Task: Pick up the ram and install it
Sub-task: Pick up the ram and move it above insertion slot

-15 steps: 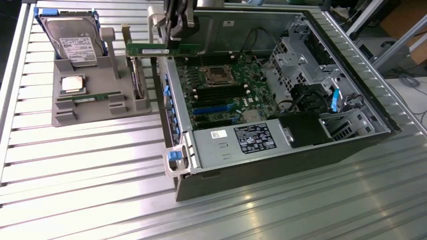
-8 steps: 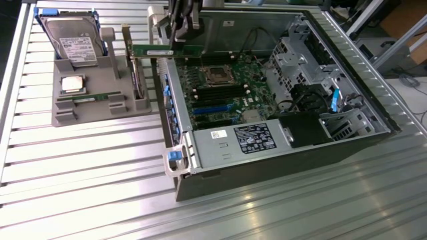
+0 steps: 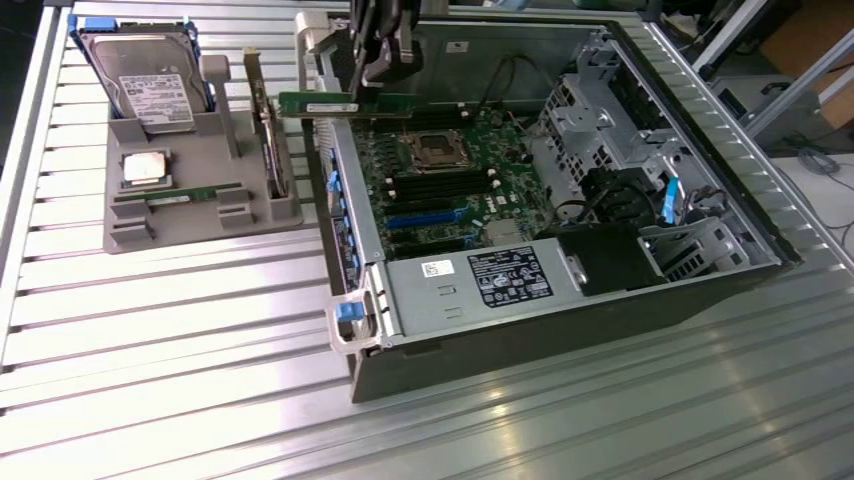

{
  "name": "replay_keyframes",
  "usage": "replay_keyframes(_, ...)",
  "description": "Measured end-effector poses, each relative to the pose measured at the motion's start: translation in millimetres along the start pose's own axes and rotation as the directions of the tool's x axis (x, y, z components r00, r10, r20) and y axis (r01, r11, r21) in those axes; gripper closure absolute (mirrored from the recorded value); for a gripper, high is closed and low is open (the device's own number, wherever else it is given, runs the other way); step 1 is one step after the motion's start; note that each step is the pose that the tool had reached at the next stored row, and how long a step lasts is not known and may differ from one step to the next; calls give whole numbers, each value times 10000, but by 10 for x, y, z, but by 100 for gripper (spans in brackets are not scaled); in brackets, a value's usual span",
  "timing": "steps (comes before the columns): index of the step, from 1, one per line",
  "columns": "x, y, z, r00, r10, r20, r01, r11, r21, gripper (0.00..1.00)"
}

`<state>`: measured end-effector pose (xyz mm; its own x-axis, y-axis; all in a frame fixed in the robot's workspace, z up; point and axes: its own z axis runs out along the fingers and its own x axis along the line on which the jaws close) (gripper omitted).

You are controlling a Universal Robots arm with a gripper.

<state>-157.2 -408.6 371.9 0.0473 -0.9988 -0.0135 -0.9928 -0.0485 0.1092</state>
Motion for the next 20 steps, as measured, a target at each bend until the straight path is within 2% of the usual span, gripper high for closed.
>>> replay_keyframes(7,4,-91,8,10000,0,1,0,10000,-15,88)
replay_keyframes(20,15,-316,-13,10000,-1,3,1,10000,-21,88)
